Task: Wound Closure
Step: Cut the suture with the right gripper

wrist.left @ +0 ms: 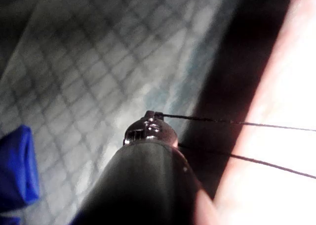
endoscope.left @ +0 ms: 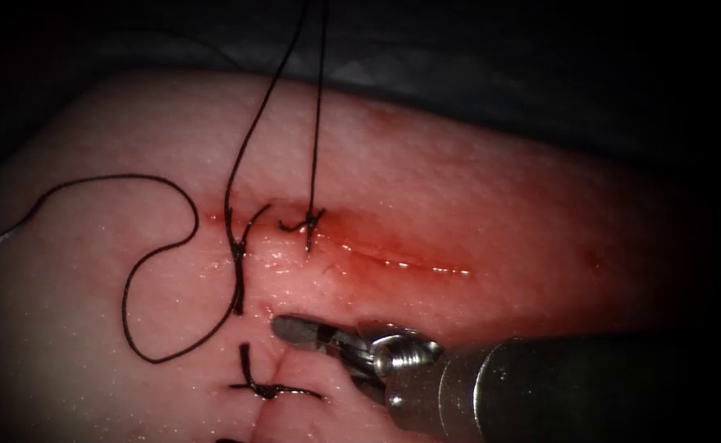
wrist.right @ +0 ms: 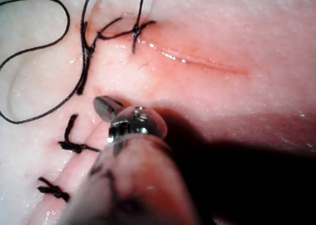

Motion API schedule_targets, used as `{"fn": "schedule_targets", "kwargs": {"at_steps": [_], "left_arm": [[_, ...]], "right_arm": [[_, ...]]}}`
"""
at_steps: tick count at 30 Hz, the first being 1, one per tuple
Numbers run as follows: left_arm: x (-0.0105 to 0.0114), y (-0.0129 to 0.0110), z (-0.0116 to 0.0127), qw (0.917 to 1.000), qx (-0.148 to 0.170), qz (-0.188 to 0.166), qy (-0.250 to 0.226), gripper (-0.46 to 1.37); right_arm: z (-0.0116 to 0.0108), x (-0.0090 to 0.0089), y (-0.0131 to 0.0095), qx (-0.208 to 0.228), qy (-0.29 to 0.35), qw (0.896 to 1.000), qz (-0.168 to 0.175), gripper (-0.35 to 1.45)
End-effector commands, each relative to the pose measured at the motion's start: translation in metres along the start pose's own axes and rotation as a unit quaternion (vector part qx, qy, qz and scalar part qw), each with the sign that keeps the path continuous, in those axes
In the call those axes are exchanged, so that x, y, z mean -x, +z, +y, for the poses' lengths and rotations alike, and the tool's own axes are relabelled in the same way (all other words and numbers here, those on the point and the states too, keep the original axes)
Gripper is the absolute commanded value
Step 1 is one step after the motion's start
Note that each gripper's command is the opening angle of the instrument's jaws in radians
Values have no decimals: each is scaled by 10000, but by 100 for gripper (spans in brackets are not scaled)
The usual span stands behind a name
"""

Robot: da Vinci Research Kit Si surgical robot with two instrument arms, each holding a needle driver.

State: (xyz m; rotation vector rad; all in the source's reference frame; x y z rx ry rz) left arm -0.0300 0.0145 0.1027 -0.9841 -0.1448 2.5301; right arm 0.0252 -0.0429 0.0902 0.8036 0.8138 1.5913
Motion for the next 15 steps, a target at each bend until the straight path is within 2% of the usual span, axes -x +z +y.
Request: {"fn": "schedule_targets", "kwargs": {"at_steps": [1,5,15], "left_arm": [[-1,-2,2,10000,15,-4,5,-35],[-4,-7,8,10000,24,2,35,-35],[-24,-34,33,9999,112,-44,109,-35]], "right_arm": [[0,-2,0,0,4,10000,57,-35],[1,-5,-1,3,-26,9999,105,-35],[0,-3,-3,-109,-727,9972,131,-35]]}}
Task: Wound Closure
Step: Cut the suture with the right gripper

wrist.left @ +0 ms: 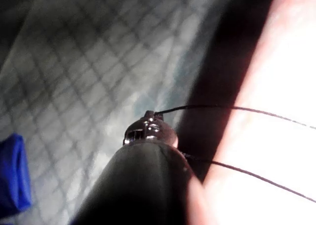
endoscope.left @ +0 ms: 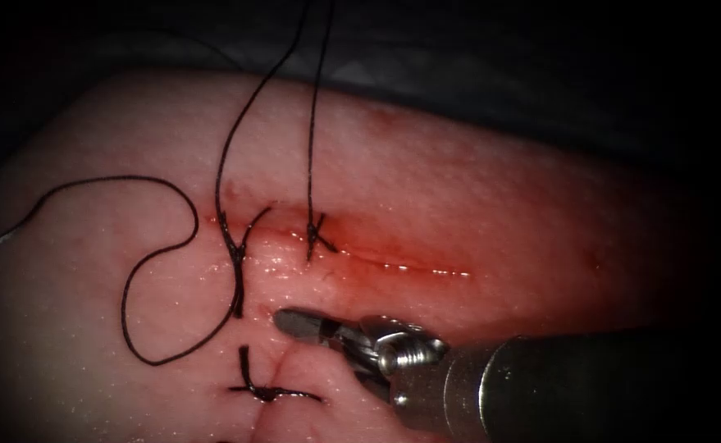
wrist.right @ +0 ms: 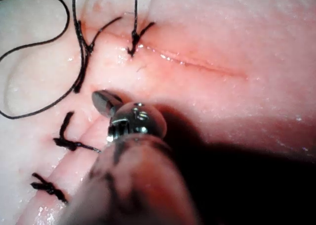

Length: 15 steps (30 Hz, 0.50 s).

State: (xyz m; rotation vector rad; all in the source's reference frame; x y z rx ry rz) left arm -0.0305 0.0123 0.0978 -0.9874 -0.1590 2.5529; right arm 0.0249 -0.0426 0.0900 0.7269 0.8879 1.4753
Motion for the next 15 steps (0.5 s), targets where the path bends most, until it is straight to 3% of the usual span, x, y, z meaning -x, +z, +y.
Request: {"fn": "schedule_targets", "kwargs": {"at_steps": [1,6,15], "left_arm": [[-2,-3,2,10000,40,-14,33,-35],[-13,-22,7,9999,119,-37,93,-35],[-36,-65,12,9999,60,13,154,-35]], "right_arm": [[0,1,0,-34,-95,9999,28,-35],[-2,-2,-3,-158,-92,9997,188,-35],[1,-4,-15,18,-805,9960,396,-33]]}}
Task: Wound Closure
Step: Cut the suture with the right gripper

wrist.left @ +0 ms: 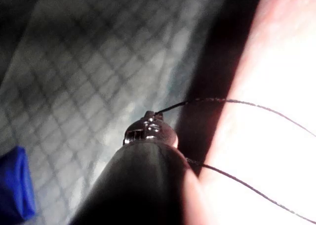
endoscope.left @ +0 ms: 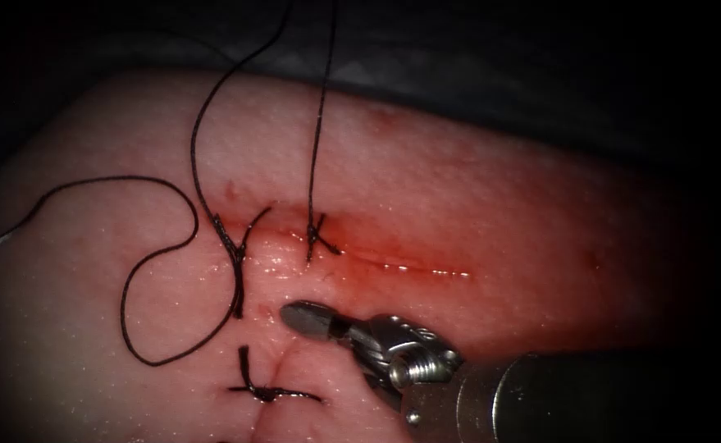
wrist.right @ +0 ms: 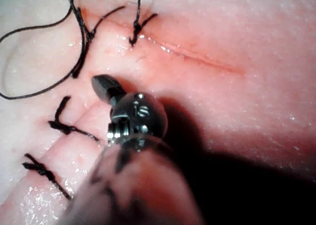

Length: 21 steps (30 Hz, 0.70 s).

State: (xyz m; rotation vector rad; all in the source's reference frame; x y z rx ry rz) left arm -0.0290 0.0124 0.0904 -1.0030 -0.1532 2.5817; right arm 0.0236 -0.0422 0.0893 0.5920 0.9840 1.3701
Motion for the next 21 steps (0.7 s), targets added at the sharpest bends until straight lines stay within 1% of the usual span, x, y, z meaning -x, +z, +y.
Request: {"fn": "schedule_targets", "kwargs": {"at_steps": [1,2,4,5,6,7,9,10,11,12,14,15,17,18,19,21], "left_arm": [[-1,-2,1,10000,17,-7,18,-35],[-3,-7,2,10000,17,-18,34,-35],[-7,-14,3,10000,0,-12,38,-35],[-9,-18,4,10000,-15,4,52,-35],[-11,-21,4,10000,-16,-5,41,-35],[-14,-26,4,10000,-38,35,44,-35],[-18,-31,4,10000,-35,56,50,-35],[-21,-36,5,9999,-53,82,54,-35],[-23,-38,5,9999,-54,93,44,-35],[-26,-42,5,9999,-60,93,53,-35],[-30,-46,5,9999,-73,105,57,-35],[-32,-48,5,9999,-76,114,76,-35],[-35,-51,6,9999,-87,112,86,-35],[-36,-52,6,9999,-85,111,82,-35],[-38,-54,6,9999,-92,99,102,-35],[-39,-56,7,9999,-94,110,92,-35]], "right_arm": [[1,1,-2,56,-84,9999,21,-26],[2,1,-3,90,-175,9998,40,-14],[3,1,-7,136,-237,9996,65,-5],[3,0,-8,167,-294,9994,98,-3],[4,-1,-10,203,-373,9990,166,3],[4,-3,-12,223,-473,9984,202,12],[3,-7,-14,249,-561,9978,238,23],[1,-11,-15,295,-705,9968,244,37],[1,-12,-16,305,-780,9962,256,41],[0,-16,-18,337,-926,9948,269,55],[-2,-21,-20,341,-1079,9932,281,63],[-3,-23,-20,328,-1243,9912,305,73],[-5,-26,-21,326,-1401,9891,317,87],[-5,-28,-21,338,-1482,9878,329,91],[-6,-30,-21,419,-1673,9844,342,99],[-6,-33,-22,510,-1832,9811,359,106]]}}
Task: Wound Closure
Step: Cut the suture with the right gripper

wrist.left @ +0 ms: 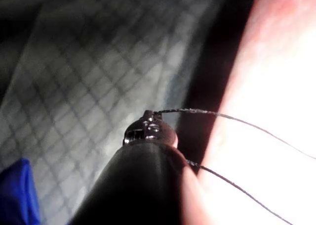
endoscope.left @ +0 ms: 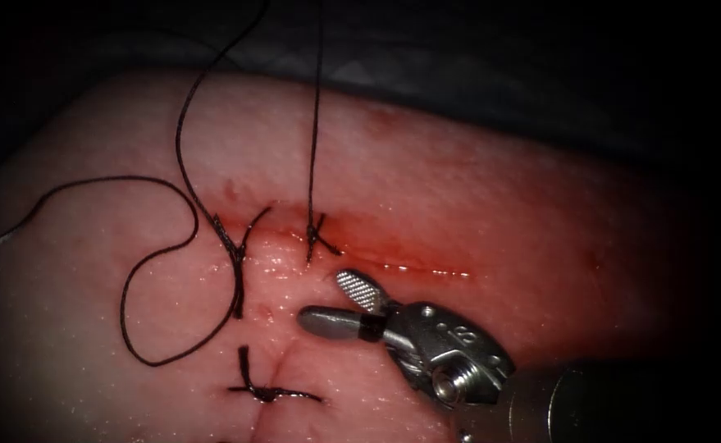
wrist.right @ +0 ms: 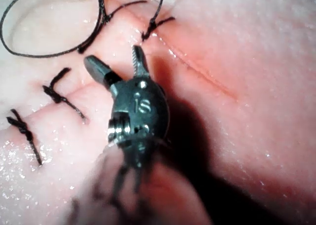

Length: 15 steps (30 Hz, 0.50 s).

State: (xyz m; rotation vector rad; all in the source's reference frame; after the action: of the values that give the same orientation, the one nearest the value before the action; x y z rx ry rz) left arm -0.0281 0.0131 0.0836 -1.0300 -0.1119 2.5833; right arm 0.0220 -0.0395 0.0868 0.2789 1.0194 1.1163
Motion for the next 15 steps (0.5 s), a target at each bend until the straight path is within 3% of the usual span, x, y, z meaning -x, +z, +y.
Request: {"fn": "schedule_targets", "kwargs": {"at_steps": [1,7,11,15], "left_arm": [[-1,-1,0,10000,11,-1,-8,-35],[-9,-18,3,10000,-39,26,-13,-35],[-20,-31,4,10000,-67,52,11,-35],[-30,-38,6,9999,-81,63,74,-35]], "right_arm": [[2,-1,-1,86,-127,9999,23,112],[4,-9,-1,349,-366,9982,325,122],[8,-19,5,389,-364,9976,448,107],[12,-23,16,404,-349,9975,470,108]]}}
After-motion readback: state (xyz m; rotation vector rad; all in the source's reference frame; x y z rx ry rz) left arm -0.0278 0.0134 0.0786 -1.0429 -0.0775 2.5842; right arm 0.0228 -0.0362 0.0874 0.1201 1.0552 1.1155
